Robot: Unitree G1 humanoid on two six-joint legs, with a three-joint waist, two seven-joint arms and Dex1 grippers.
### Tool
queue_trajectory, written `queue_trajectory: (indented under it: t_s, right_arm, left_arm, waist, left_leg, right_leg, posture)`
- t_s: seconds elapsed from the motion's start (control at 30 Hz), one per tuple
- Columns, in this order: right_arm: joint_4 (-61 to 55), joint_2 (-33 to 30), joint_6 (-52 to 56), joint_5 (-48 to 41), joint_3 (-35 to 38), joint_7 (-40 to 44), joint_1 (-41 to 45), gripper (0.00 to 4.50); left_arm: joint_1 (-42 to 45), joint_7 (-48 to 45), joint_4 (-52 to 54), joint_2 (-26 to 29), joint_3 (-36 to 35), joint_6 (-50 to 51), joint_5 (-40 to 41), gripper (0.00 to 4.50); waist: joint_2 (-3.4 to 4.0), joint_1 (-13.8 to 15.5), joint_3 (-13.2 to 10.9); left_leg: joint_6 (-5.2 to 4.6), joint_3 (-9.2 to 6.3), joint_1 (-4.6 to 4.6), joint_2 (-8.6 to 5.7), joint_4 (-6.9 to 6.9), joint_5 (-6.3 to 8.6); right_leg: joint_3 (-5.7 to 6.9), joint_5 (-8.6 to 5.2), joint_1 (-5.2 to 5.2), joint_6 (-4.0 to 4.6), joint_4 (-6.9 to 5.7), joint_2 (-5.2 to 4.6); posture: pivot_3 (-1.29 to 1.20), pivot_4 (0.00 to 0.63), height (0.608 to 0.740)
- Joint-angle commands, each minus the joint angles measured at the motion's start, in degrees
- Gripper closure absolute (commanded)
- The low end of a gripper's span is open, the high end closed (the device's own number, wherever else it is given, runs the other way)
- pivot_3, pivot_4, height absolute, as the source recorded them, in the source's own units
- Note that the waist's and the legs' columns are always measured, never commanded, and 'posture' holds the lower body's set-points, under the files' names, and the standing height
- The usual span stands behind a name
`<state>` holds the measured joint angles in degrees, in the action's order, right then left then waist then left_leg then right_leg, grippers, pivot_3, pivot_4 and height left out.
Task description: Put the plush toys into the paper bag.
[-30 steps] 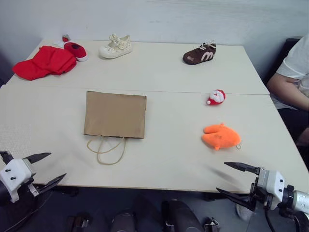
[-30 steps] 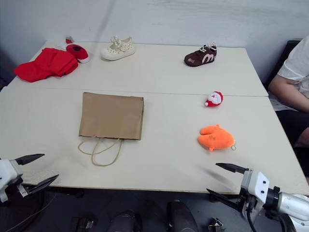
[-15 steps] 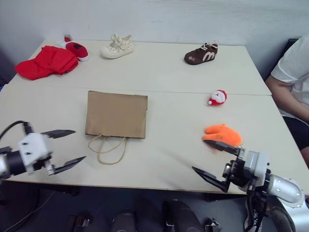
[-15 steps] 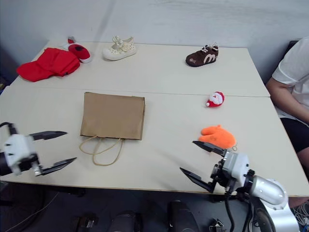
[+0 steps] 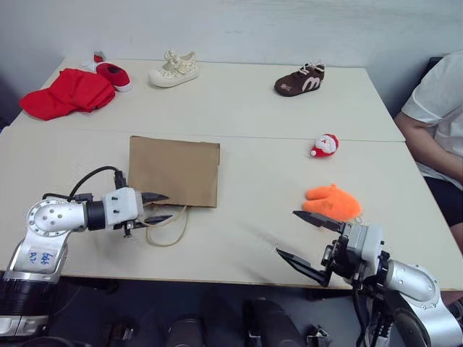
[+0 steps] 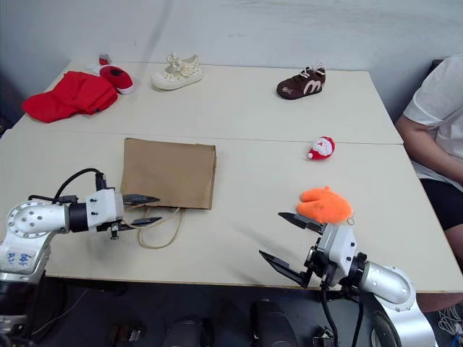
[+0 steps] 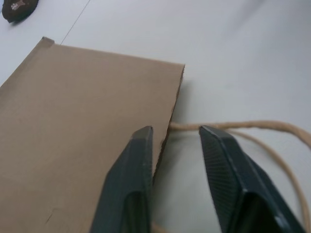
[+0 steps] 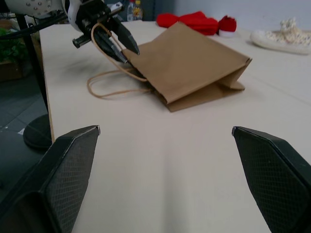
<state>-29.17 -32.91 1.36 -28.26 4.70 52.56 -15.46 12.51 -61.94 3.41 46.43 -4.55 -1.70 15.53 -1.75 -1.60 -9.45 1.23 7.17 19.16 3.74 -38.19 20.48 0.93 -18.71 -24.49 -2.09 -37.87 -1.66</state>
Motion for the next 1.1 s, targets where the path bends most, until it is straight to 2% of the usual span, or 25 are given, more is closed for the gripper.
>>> queue_trajectory:
  t_s: [0.03, 0.07, 0.1, 0.23, 0.4, 0.43, 0.47, 0.57, 0.77, 1.1]
  right_arm:
    - [-2.32, -0.41, -0.11, -0.75, 0.36, -0.16, 0.34, 0.00]
    - [-2.24, -0.37, 0.07, -0.62, 0.10, -0.24, 0.63, 0.00]
    - [-2.74, -0.43, 1.61, -1.87, -0.43, -0.27, 0.98, 0.00]
    - [-4.67, 0.46, 7.20, -4.29, -3.69, -2.34, 5.38, 0.70]
    - [-2.61, 2.48, 12.48, -0.25, -10.06, -6.21, 13.38, 2.55]
    - [-1.67, 3.41, 13.59, 0.79, -11.42, -7.50, 15.28, 3.00]
    - [-0.45, 4.70, 13.96, 2.23, -12.40, -9.10, 17.18, 3.23]
    - [2.45, 8.44, 15.28, 3.94, -14.36, -12.04, 21.82, 4.35]
    - [15.30, 14.29, 12.97, 11.77, -20.46, -13.32, 31.79, 4.46]
    - [39.20, 22.39, 5.93, 18.54, -23.61, -10.45, 43.83, 4.46]
  left_arm:
    - [2.05, 0.15, 5.07, -1.80, 1.28, 5.66, 4.50, 4.03]
    - [3.79, 0.67, 6.06, -2.88, 1.52, 8.55, 6.46, 4.37]
    - [6.04, 1.80, 6.95, -4.18, 1.43, 11.31, 8.38, 4.44]
    - [14.51, 8.45, 10.99, -9.84, 0.16, 24.67, 18.72, 4.50]
    - [21.15, 14.61, 10.60, -14.58, 0.85, 32.72, 21.75, 4.50]
    - [22.28, 15.20, 10.28, -15.64, 1.09, 34.12, 22.59, 4.50]
    - [23.27, 15.68, 9.89, -16.57, 1.39, 35.57, 23.18, 4.50]
    - [25.29, 16.25, 9.05, -18.63, 2.55, 39.18, 24.10, 4.50]
    - [25.80, 17.20, 9.57, -21.70, 1.64, 41.75, 26.48, 4.50]
    - [26.08, 18.17, 10.17, -24.66, 0.84, 43.81, 29.91, 4.50]
  waist:
    - [0.00, 0.06, 0.00]
    - [-0.01, 0.08, 0.00]
    - [-0.01, 0.15, 0.00]
    - [-0.02, 0.52, -0.01]
    - [0.01, 0.02, 0.01]
    - [0.01, 0.02, 0.01]
    - [0.02, -0.02, 0.01]
    - [0.02, 0.05, 0.00]
    - [0.03, 0.00, 0.00]
    - [0.06, -0.09, -0.02]
  left_leg:
    - [0.01, 0.00, 0.00, 0.00, -0.02, 0.00]
    - [0.01, -0.01, -0.01, -0.01, -0.07, -0.01]
    - [0.03, -0.02, 0.00, 0.00, -0.10, -0.02]
    - [0.03, -0.09, 0.03, -0.03, -0.25, -0.04]
    - [0.04, -0.10, 0.01, -0.02, -0.29, -0.03]
    - [0.07, -0.11, 0.04, -0.01, -0.31, -0.05]
    - [0.08, -0.11, 0.05, -0.02, -0.34, -0.05]
    - [0.10, -0.12, 0.09, -0.01, -0.39, -0.07]
    - [0.09, -0.11, 0.12, -0.01, -0.49, -0.07]
    - [0.09, -0.11, 0.15, 0.01, -0.56, -0.06]
  right_leg:
    - [-0.01, 0.00, 0.00, 0.00, -0.01, 0.00]
    - [-0.01, 0.00, 0.01, 0.00, -0.05, 0.00]
    - [-0.01, 0.00, 0.01, 0.00, -0.08, 0.01]
    - [0.00, 0.02, 0.05, -0.04, -0.14, 0.02]
    - [-0.07, 0.03, 0.04, -0.05, -0.17, 0.10]
    - [-0.06, 0.03, 0.00, -0.05, -0.17, 0.12]
    - [-0.07, 0.03, -0.01, -0.04, -0.19, 0.12]
    - [-0.07, 0.02, -0.05, -0.04, -0.21, 0.14]
    - [-0.07, 0.02, -0.05, -0.04, -0.22, 0.13]
    - [-0.07, 0.02, -0.06, -0.04, -0.26, 0.11]
  posture:
    - [0.00, 0.150, 0.740]
    - [0.00, 0.150, 0.740]
    - [0.00, 0.150, 0.740]
    - [0.00, 0.150, 0.740]
    - [0.00, 0.150, 0.740]
    - [0.00, 0.150, 0.740]
    - [0.00, 0.150, 0.740]
    - [0.00, 0.150, 0.740]
    - [0.00, 0.150, 0.740]
    - [0.00, 0.150, 0.740]
